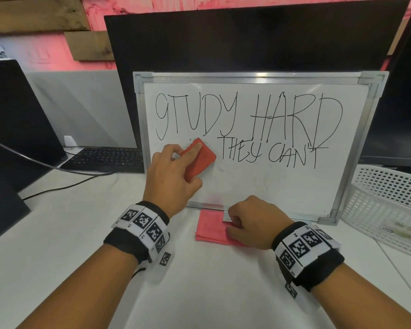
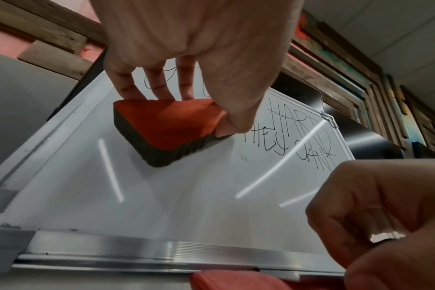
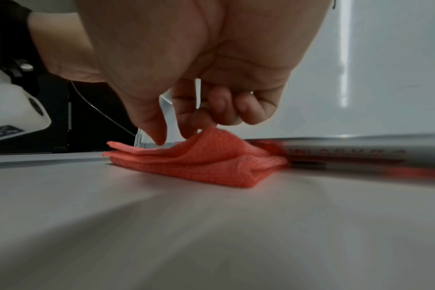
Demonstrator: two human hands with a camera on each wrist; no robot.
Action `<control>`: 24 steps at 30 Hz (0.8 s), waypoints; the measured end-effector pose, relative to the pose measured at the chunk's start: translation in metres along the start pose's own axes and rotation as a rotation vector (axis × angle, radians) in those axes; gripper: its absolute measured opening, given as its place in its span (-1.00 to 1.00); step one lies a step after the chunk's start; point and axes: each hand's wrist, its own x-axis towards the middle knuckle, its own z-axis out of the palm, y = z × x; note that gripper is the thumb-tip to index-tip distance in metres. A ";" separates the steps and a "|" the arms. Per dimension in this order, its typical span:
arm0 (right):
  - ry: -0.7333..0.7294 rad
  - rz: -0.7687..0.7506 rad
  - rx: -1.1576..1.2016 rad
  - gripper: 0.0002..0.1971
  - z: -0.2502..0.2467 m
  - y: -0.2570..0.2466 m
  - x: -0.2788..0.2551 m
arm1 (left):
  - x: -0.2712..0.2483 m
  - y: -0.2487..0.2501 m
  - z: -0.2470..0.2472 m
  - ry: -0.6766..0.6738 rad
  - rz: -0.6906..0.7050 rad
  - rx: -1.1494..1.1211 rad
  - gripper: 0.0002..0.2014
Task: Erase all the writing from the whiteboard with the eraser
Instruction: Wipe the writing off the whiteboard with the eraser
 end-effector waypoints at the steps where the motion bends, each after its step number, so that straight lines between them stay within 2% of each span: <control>1: 0.000 0.001 0.000 -0.65 0.000 0.000 0.000 | 0.000 0.001 0.001 0.008 -0.010 -0.016 -0.31; 11: 0.004 -0.001 -0.002 -0.64 -0.001 0.000 0.000 | 0.004 -0.003 -0.006 -0.032 0.036 0.035 -0.31; 17: 0.003 -0.002 0.008 -0.65 -0.001 0.000 0.000 | 0.005 -0.006 -0.006 0.030 -0.051 -0.043 -0.29; 24: -0.004 0.007 0.013 -0.67 -0.002 0.000 -0.001 | 0.003 -0.005 -0.006 0.034 -0.049 -0.042 -0.28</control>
